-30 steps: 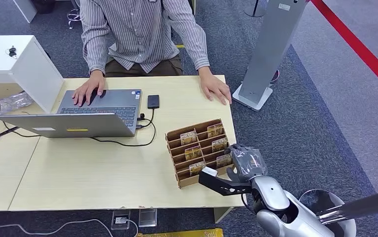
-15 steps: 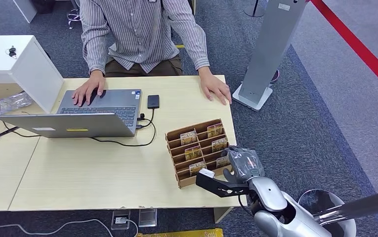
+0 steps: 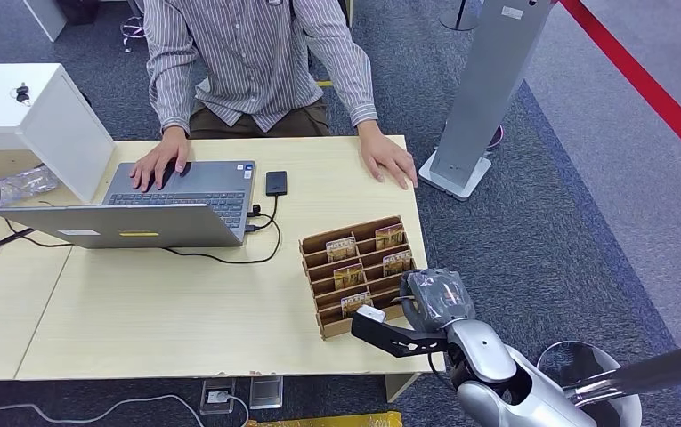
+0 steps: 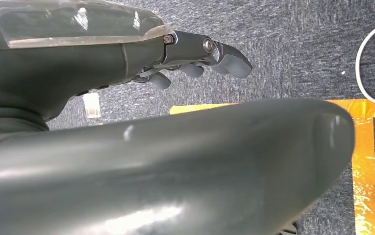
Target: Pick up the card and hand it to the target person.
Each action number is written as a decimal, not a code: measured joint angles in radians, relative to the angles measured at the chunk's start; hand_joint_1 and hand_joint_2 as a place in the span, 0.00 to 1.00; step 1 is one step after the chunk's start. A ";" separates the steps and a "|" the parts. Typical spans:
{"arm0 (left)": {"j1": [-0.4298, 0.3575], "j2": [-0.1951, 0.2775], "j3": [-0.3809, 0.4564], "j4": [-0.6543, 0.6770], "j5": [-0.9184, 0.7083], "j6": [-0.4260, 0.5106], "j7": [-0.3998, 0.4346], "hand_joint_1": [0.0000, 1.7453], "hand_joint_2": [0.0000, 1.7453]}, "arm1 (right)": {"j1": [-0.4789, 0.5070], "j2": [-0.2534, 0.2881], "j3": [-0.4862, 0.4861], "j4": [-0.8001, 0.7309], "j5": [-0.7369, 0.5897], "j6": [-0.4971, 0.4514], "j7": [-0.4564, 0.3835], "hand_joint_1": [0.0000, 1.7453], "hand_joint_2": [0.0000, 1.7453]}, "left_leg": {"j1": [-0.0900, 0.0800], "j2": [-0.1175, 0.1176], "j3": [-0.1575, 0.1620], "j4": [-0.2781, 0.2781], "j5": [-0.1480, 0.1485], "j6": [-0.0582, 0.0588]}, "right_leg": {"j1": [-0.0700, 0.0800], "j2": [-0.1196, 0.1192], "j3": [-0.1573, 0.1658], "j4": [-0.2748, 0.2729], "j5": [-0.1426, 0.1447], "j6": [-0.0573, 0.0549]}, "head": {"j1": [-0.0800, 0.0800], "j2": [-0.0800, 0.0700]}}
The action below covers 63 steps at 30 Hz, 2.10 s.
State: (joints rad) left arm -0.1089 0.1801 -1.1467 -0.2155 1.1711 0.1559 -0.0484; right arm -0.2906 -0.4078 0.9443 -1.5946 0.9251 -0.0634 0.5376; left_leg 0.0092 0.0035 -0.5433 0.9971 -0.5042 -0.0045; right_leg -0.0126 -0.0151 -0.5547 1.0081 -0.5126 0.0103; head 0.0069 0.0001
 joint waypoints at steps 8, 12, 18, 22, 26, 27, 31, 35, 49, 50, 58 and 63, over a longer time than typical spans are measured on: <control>0.000 0.000 0.000 0.000 -0.001 -0.002 -0.001 0.00 0.00 | 0.001 0.000 -0.002 -0.002 0.008 0.004 0.001 0.75 1.00 | 0.000 0.000 0.000 0.000 0.000 0.000 | 0.000 0.000 0.000 0.000 0.000 0.000 | 0.000 0.000; 0.000 0.000 0.000 0.000 -0.011 0.001 -0.004 0.00 0.00 | 0.001 0.000 -0.003 -0.002 0.008 0.007 0.000 0.75 1.00 | 0.000 0.000 0.000 0.000 0.000 0.000 | 0.000 0.000 0.000 0.000 0.000 0.000 | 0.000 0.000; 0.000 0.001 0.000 0.000 -0.011 0.019 -0.008 0.00 0.00 | 0.003 0.000 -0.011 -0.005 -0.012 -0.008 -0.018 0.75 1.00 | 0.000 0.000 0.000 0.000 0.000 0.000 | 0.000 0.000 0.000 0.000 0.000 0.000 | 0.000 0.000; 0.000 0.003 0.000 0.000 -0.011 0.018 -0.008 0.00 0.00 | 0.001 0.000 -0.027 -0.024 -0.114 -0.013 -0.055 0.75 1.00 | 0.000 0.000 0.000 0.000 0.000 0.000 | 0.000 0.000 0.000 0.000 0.000 0.000 | 0.000 0.000; 0.000 0.007 0.000 0.000 -0.011 0.011 -0.007 0.00 0.00 | -0.020 -0.006 -0.054 -0.066 -0.247 -0.015 -0.085 0.75 1.00 | 0.000 0.000 0.000 0.000 0.000 0.000 | 0.000 0.000 0.000 0.000 0.000 0.000 | 0.000 0.000; 0.000 0.007 0.000 0.000 -0.010 0.010 -0.007 0.00 0.00 | -0.030 -0.010 -0.062 -0.082 -0.276 -0.015 -0.088 0.75 1.00 | 0.000 0.000 0.000 0.000 0.000 0.000 | 0.000 0.000 0.000 0.000 0.000 0.000 | 0.000 0.000; 0.001 0.011 0.000 0.000 -0.001 0.009 -0.007 0.00 0.00 | -0.092 -0.040 -0.095 -0.167 -0.375 -0.006 -0.082 0.75 1.00 | 0.000 0.000 0.000 0.000 0.000 0.000 | 0.000 0.000 0.000 0.000 0.001 0.000 | 0.000 0.000; 0.001 0.013 0.001 0.000 0.009 0.009 -0.007 0.00 0.00 | -0.168 -0.073 -0.117 -0.256 -0.431 0.013 -0.070 0.75 1.00 | 0.000 0.000 0.001 0.000 0.000 0.000 | 0.000 0.000 0.000 0.000 0.001 0.000 | 0.001 0.000; 0.000 0.011 0.001 0.000 0.006 -0.004 -0.014 0.00 0.00 | -0.274 -0.006 -0.122 -0.228 -0.278 -0.255 -0.294 0.75 1.00 | 0.000 0.000 0.000 0.000 0.000 0.000 | 0.000 0.000 0.001 0.000 0.001 0.000 | 0.000 0.000; -0.001 0.010 0.001 0.000 0.004 -0.004 -0.016 0.00 0.00 | -0.275 0.004 -0.118 -0.203 -0.253 -0.297 -0.308 0.75 1.00 | 0.000 0.000 0.000 0.000 0.000 0.000 | 0.000 0.000 0.001 0.000 0.001 0.000 | 0.000 0.000; -0.001 0.008 0.000 0.000 -0.006 -0.003 -0.017 0.00 0.00 | -0.281 0.055 -0.094 -0.024 -0.194 -0.478 -0.350 0.75 1.00 | 0.000 0.000 0.000 0.000 0.000 0.000 | 0.000 0.000 0.001 0.000 0.001 0.000 | 0.000 0.000; 0.000 0.008 0.000 0.000 -0.006 -0.005 -0.015 0.00 0.00 | -0.282 0.072 -0.083 0.032 -0.199 -0.502 -0.349 0.37 1.00 | 0.000 0.000 0.000 0.000 0.000 0.000 | 0.000 0.000 0.001 0.000 0.001 0.000 | 0.000 0.000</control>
State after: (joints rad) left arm -0.1092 0.1877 -1.1467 -0.2155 1.1654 0.1505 -0.0631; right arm -0.5730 -0.3353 0.8618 -1.5624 0.7263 -0.5656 0.1886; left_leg 0.0094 0.0032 -0.5434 0.9971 -0.5038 -0.0044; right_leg -0.0124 -0.0154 -0.5541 1.0085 -0.5121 0.0100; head 0.0065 0.0001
